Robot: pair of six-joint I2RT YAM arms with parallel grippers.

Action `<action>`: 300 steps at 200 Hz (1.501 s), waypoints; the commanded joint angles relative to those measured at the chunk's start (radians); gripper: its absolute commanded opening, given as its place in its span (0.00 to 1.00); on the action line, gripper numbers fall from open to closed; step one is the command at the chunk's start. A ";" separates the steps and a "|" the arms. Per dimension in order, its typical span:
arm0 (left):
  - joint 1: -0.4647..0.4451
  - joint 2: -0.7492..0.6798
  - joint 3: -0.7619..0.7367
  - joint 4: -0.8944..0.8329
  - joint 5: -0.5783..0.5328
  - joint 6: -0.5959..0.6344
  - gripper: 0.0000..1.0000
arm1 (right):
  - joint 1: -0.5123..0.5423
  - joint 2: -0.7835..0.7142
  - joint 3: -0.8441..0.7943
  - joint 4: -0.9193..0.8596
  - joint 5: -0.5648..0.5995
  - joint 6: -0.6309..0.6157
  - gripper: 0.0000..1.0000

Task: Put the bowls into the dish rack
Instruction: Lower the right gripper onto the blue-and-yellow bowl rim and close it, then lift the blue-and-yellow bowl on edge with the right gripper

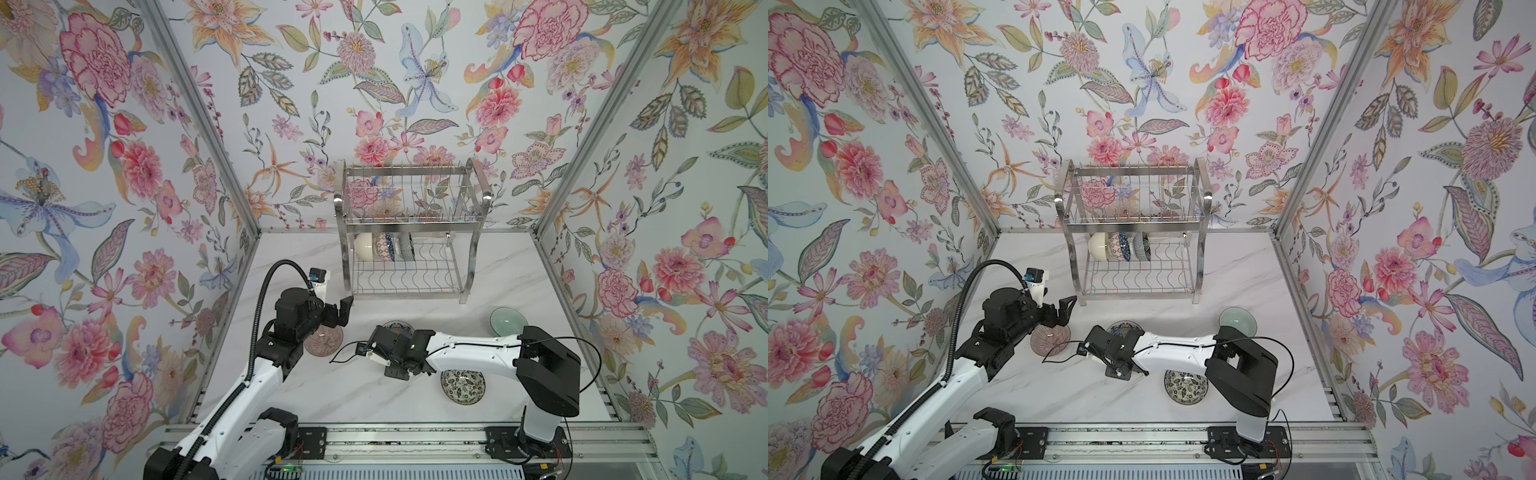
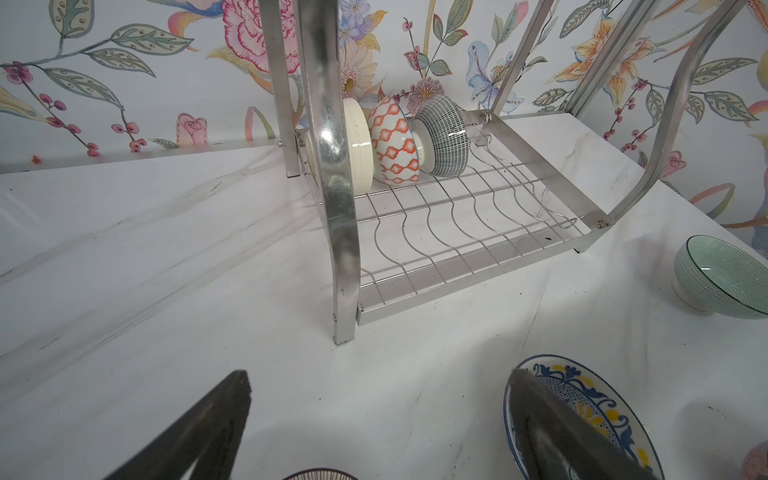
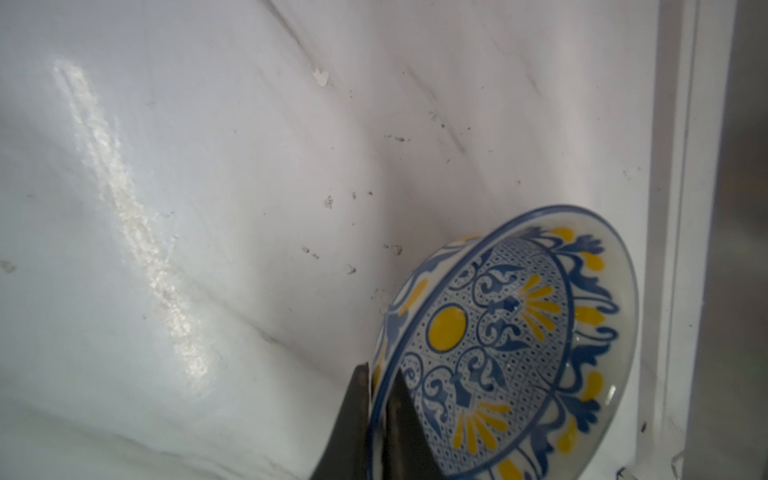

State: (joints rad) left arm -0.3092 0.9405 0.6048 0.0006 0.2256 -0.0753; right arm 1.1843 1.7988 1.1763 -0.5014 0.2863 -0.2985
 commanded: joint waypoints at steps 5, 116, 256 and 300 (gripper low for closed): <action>-0.011 -0.019 0.010 -0.008 -0.023 0.017 0.99 | 0.003 -0.038 0.013 0.004 0.006 0.029 0.08; -0.020 -0.023 0.010 -0.013 -0.042 0.019 0.99 | -0.094 -0.175 -0.072 0.143 -0.136 0.149 0.06; -0.023 -0.020 0.013 -0.011 -0.032 0.016 0.99 | -0.283 -0.446 -0.300 0.371 -0.330 0.372 0.04; -0.028 -0.024 0.013 -0.013 -0.032 0.017 0.99 | -0.336 -0.499 -0.350 0.423 -0.391 0.441 0.03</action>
State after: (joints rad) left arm -0.3233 0.9291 0.6048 0.0002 0.2012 -0.0719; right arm 0.8707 1.3457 0.8478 -0.1646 -0.0536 0.0845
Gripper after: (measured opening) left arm 0.989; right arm 0.067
